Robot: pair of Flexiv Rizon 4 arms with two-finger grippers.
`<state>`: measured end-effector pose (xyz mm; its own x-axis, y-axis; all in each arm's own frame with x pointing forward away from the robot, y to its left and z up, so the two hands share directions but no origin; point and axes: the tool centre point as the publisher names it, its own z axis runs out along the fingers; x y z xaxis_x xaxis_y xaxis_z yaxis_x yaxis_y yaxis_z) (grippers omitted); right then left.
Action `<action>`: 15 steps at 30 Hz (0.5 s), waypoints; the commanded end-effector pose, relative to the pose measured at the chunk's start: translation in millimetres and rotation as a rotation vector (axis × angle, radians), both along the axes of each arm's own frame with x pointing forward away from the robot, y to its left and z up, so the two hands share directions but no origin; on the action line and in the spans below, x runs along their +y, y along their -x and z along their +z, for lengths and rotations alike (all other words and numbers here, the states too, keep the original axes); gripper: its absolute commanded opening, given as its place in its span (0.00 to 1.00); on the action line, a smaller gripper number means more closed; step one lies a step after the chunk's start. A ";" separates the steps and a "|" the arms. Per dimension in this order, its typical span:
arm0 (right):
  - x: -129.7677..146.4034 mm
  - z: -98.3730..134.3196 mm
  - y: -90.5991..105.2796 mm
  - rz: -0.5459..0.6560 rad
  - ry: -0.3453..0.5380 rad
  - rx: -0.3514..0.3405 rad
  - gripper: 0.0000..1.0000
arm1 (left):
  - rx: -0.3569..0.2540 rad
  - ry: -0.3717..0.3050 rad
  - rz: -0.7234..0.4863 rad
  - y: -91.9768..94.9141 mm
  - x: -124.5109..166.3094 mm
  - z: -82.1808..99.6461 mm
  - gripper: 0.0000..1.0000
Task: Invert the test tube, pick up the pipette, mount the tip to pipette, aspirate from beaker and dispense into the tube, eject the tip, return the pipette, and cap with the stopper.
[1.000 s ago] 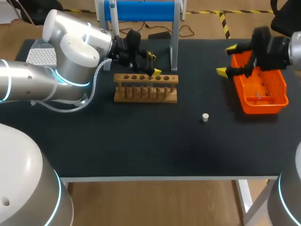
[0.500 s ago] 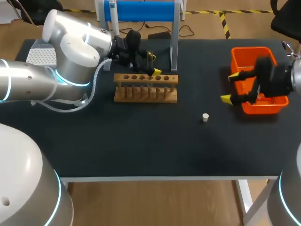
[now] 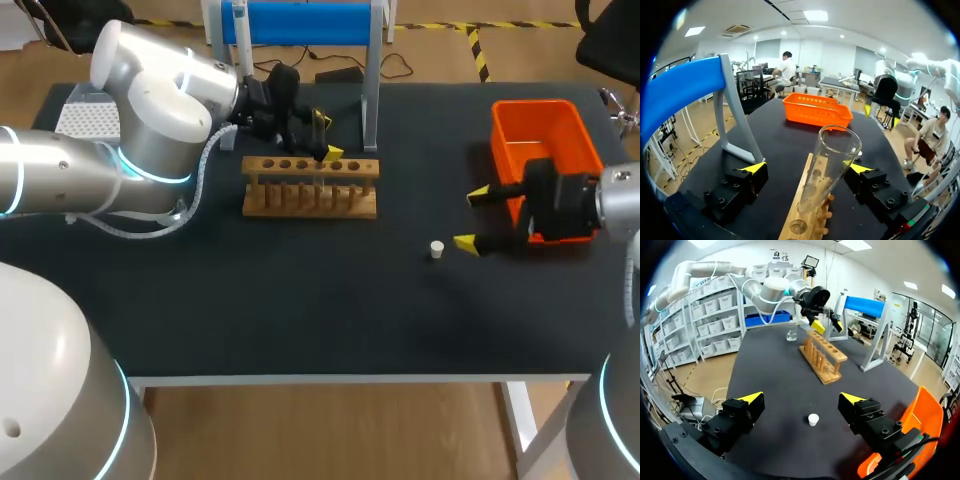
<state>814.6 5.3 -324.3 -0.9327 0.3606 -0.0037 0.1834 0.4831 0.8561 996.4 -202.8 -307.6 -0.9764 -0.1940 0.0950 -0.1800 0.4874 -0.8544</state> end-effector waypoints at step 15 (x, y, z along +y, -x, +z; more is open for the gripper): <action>2.0 -15.6 -3.7 0.011 0.028 0.006 1.00 | 0.000 -0.002 0.002 0.1 -0.4 0.1 1.00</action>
<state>819.4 7.9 -340.0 -0.9370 0.3491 -0.0077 0.1830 0.5096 0.8407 996.4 -202.7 -307.6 -0.9764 -0.1940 0.0951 -0.1801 0.4874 -0.8544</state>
